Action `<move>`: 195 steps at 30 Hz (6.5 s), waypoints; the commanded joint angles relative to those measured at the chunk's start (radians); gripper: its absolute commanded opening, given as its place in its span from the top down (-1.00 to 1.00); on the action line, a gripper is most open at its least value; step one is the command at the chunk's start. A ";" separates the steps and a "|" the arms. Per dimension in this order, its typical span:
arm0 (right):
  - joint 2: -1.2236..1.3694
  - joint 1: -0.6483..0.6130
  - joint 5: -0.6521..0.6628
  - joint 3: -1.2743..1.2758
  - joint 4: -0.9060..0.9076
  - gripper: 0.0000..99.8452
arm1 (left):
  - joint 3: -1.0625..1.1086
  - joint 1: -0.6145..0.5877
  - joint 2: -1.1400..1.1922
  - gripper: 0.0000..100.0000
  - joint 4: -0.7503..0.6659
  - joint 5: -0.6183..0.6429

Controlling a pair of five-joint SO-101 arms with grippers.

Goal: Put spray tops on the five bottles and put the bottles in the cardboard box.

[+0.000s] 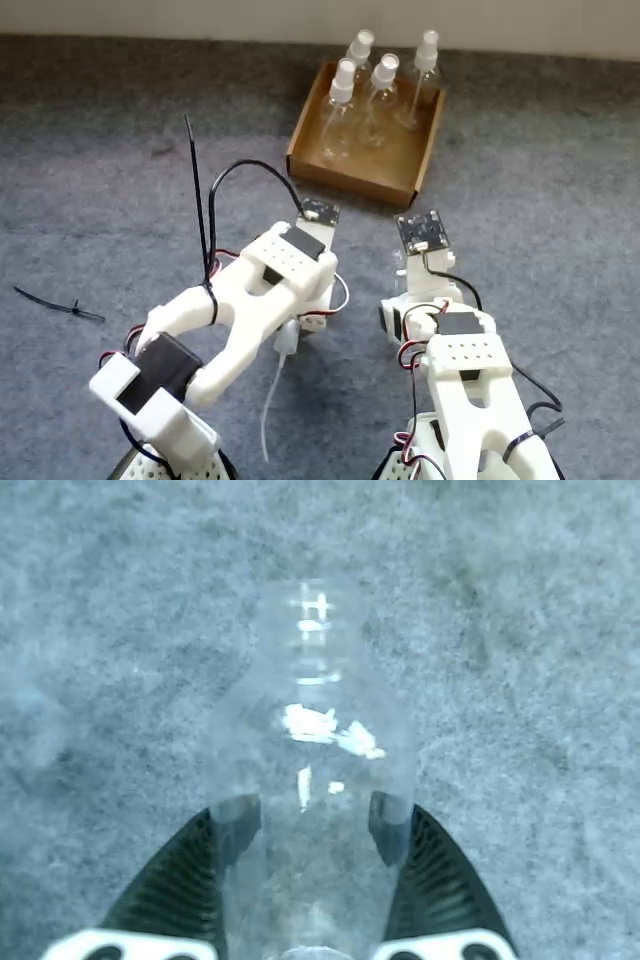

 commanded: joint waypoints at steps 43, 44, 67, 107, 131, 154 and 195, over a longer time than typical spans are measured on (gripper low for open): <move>-1.116 -0.248 0.011 0.387 -0.010 0.99 | -0.493 -0.122 -0.831 0.99 -0.264 -0.339; -1.121 -0.248 0.011 0.387 0.005 0.99 | -0.495 -0.117 -0.831 0.99 -0.264 -0.339; -1.104 -0.315 -0.049 0.225 0.015 0.99 | -0.348 -0.027 -0.828 0.99 -0.493 -0.298; -1.106 -0.340 -0.069 0.208 0.068 0.99 | -0.403 -0.035 -0.829 0.99 -0.456 -0.301; -1.106 -0.340 -0.072 0.200 0.067 0.99 | -0.274 0.030 -0.837 0.99 -0.427 -0.296; -0.888 -0.275 -0.210 -0.136 0.030 0.99 | -0.035 0.127 -1.032 0.99 -0.413 -0.184; -1.023 -0.378 -0.175 -0.088 0.081 0.99 | -0.111 0.136 -1.067 0.65 -0.465 -0.285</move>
